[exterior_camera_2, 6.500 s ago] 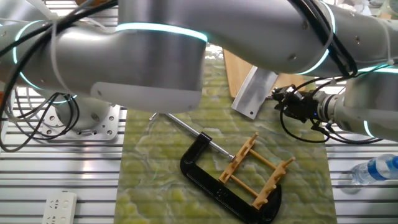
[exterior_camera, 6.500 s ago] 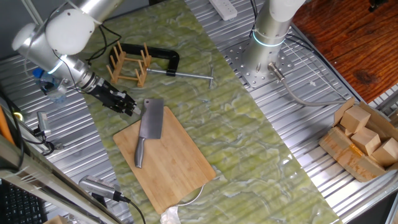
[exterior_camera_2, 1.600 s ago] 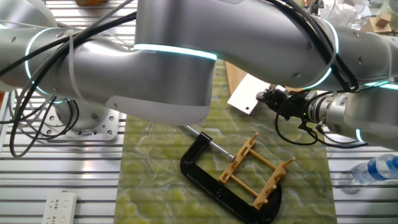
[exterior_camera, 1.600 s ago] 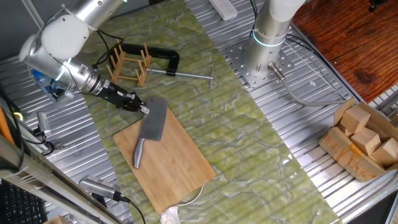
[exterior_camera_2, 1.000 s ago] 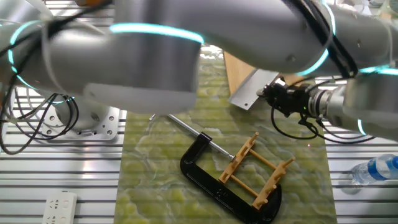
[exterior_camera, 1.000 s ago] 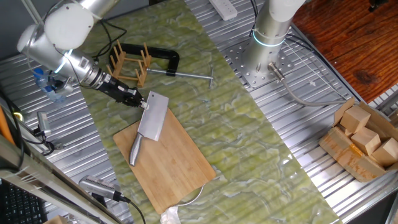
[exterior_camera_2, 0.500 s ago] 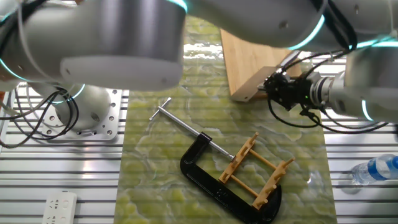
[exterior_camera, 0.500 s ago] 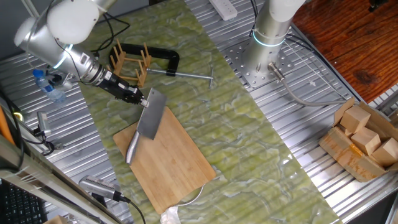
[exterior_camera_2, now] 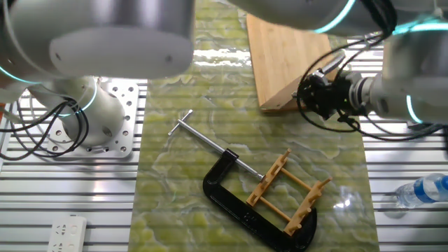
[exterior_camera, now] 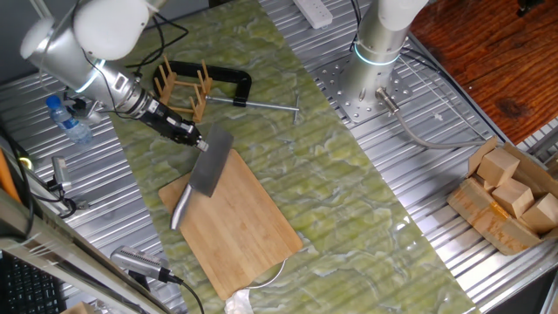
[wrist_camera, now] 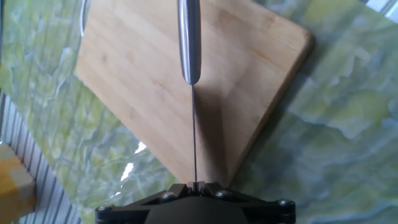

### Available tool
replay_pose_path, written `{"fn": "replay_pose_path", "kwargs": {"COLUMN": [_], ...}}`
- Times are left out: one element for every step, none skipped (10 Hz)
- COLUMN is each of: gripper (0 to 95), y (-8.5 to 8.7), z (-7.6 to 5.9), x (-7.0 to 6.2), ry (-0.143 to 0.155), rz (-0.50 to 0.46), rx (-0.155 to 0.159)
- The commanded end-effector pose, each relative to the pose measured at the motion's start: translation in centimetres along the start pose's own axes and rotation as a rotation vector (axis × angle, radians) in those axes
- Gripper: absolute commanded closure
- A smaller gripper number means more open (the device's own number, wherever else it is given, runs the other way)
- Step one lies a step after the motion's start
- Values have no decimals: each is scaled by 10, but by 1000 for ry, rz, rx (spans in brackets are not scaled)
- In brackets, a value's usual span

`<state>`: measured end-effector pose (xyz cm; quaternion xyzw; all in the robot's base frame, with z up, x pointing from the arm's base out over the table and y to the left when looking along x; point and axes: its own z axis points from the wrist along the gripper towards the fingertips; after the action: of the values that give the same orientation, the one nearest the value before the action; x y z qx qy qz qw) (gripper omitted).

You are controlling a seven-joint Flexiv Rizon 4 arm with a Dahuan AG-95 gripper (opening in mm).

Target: Put the knife on the knife rack

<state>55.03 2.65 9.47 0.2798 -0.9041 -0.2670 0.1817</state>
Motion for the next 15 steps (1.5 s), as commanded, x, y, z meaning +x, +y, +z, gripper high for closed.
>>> {"fn": "replay_pose_path", "kwargs": {"gripper": [950,950,950,950,950,950,950,950,950,950,950,950,950,950,950], "y": [5,7,8,9,9,9,10,10,10,10,10,11,12,13,14], "z": [-8,-11,-13,-14,-14,-15,-15,-15,-15,-15,-15,-17,-18,-19,-20], "x": [-3,-3,-2,-2,-2,-3,-3,-3,-3,-3,-3,-3,-3,-4,-5], "ry": [-8,-12,-19,-30,-41,-53,-63,-69,-79,-88,-99,-111,-125,-133,-135], "rz": [62,75,93,101,116,135,153,164,184,209,222,235,243,253,270], "rx": [48,69,85,100,106,114,121,123,125,123,131,137,148,171,199]}}
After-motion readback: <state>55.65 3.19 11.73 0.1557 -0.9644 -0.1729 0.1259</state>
